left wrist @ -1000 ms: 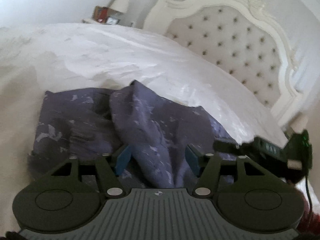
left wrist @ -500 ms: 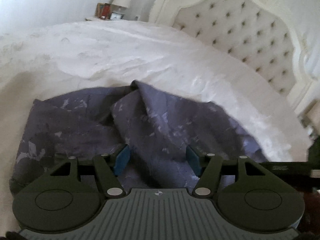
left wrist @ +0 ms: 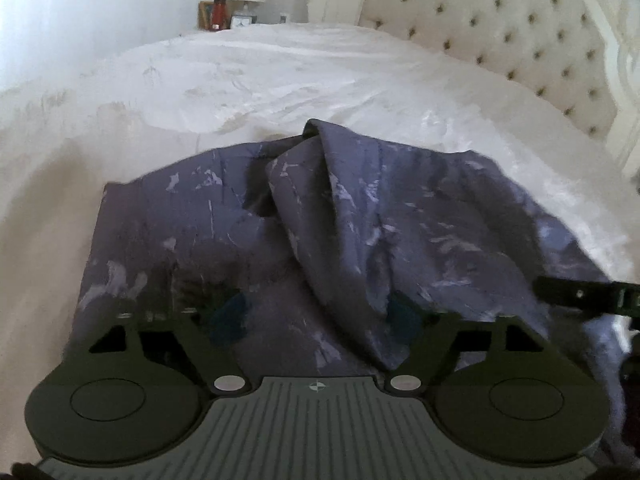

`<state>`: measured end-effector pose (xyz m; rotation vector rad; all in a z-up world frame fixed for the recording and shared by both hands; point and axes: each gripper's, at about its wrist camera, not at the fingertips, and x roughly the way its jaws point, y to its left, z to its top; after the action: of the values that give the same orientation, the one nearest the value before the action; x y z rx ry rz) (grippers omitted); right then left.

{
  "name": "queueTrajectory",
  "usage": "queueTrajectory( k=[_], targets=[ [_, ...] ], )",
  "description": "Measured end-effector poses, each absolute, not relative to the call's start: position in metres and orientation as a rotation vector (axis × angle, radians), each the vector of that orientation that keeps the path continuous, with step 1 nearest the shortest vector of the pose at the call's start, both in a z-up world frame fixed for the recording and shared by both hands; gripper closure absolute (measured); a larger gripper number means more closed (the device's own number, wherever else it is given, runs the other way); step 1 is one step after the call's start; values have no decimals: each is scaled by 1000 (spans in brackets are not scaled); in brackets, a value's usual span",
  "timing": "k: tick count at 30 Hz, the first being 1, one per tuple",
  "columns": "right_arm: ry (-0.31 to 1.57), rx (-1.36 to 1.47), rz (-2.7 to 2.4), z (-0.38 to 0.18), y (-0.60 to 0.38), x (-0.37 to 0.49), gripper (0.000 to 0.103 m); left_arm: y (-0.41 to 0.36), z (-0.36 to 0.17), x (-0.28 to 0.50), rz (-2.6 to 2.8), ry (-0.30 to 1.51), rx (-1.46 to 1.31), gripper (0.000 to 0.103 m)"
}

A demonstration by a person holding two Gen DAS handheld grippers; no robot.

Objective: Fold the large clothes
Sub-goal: 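Release the fabric with both grippers and smooth the folded jacket flat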

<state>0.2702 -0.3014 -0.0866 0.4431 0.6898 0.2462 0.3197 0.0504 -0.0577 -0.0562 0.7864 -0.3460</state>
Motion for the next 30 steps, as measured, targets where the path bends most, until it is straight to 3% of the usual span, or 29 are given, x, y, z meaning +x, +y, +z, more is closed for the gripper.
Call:
queueTrajectory(
  k=[4, 7, 17, 30],
  targets=[
    [647, 440, 253, -71, -305, 248, 11, 57, -45, 296, -353, 756, -66, 1],
    [626, 427, 247, -62, -308, 225, 0, 62, -33, 275, -331, 735, -56, 0],
    [745, 387, 139, -49, -326, 140, 0, 92, -14, 202, -319, 792, -73, 0],
    [977, 356, -14, -63, -353, 45, 1, 134, -49, 127, -283, 958, -27, 0]
  ],
)
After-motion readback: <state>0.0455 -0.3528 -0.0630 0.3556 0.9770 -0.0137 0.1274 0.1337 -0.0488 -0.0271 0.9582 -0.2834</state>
